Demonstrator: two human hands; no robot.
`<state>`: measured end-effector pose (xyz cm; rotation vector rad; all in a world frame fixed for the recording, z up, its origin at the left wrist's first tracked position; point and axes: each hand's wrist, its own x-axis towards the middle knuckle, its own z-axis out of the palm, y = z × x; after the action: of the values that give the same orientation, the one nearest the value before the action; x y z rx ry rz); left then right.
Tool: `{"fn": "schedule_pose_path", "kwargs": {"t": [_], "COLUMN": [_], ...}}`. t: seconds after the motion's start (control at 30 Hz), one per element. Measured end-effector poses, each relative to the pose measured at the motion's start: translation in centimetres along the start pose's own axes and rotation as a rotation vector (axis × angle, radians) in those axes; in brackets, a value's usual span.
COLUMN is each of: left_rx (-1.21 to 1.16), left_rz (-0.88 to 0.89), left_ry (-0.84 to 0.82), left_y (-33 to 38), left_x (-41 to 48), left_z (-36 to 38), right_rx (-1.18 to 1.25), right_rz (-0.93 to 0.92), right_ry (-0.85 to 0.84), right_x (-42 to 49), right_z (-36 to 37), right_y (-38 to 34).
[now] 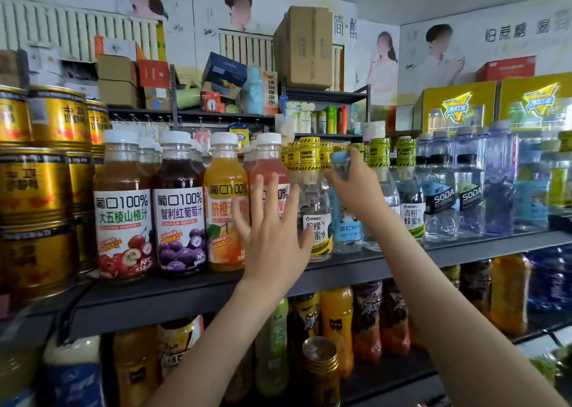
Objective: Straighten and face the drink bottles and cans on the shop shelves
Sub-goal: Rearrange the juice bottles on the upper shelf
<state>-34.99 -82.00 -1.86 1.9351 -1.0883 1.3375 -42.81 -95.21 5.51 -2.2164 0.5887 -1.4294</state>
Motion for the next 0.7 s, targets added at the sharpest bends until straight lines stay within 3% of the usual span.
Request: {"fn": "schedule_pose_path", "kwargs": {"t": [0.2, 0.43, 0.57, 0.7], "left_rx": [-0.040, -0.107, -0.194, -0.476], "left_rz": [0.030, 0.063, 0.060, 0.029], "left_ry": [-0.012, -0.092, -0.006, 0.108], "left_y": [1.1, 2.0, 2.1, 5.1], "left_x": [0.1, -0.6, -1.0, -0.8], "left_z": [0.3, 0.9, 1.3, 0.6], "right_rx": [-0.030, 0.248, 0.434, 0.466], "right_rz": [-0.009, -0.091, -0.096, -0.050], "right_ry": [0.130, 0.261, 0.421, 0.369], "right_x": [0.0, -3.4, -5.0, -5.7], "right_z": [-0.7, -2.5, -5.9, -9.8], "right_y": [0.2, 0.0, -0.7, -0.4]}}
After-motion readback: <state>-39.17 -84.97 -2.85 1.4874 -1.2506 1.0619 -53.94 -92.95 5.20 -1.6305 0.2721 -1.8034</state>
